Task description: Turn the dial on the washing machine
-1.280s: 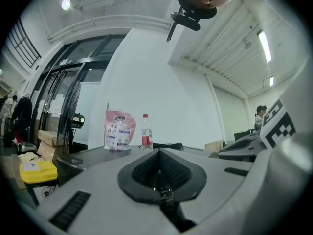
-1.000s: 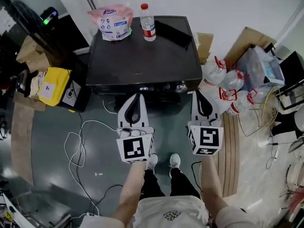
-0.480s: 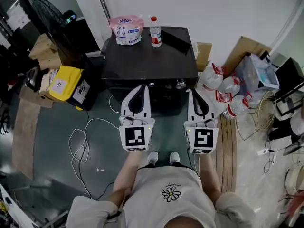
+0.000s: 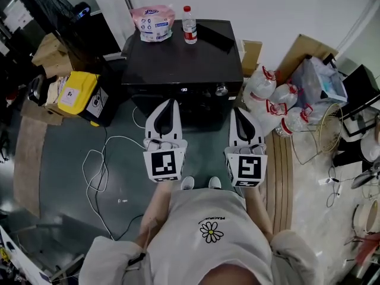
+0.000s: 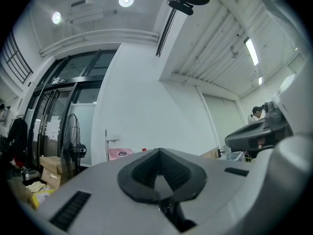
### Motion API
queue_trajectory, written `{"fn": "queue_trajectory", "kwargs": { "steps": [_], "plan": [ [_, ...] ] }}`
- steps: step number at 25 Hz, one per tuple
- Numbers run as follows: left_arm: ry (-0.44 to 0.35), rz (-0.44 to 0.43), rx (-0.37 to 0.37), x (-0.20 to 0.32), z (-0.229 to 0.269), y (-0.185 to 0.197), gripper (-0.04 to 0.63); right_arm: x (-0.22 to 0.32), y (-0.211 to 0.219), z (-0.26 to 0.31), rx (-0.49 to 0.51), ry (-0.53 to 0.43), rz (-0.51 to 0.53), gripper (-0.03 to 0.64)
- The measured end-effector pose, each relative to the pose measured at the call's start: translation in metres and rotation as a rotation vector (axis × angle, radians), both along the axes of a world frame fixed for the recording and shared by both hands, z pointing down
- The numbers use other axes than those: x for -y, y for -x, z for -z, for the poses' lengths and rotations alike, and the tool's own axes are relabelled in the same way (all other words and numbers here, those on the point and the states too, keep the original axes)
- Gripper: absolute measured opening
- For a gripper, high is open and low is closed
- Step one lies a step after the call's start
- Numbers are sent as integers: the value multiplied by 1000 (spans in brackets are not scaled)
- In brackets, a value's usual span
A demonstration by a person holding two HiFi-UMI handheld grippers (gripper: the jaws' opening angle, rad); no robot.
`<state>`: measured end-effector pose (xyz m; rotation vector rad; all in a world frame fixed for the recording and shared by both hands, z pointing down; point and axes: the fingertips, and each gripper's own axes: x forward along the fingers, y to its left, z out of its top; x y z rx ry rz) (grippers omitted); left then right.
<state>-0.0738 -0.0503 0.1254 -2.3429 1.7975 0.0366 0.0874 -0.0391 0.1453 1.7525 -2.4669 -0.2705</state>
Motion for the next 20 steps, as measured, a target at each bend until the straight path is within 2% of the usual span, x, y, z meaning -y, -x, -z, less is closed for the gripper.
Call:
{"fn": "queue_trajectory", "kwargs": {
  "steps": [20],
  "plan": [
    [14,33,18,-3,-7,-1,-2,7,-3,-9,8,15,3,2]
  ]
}}
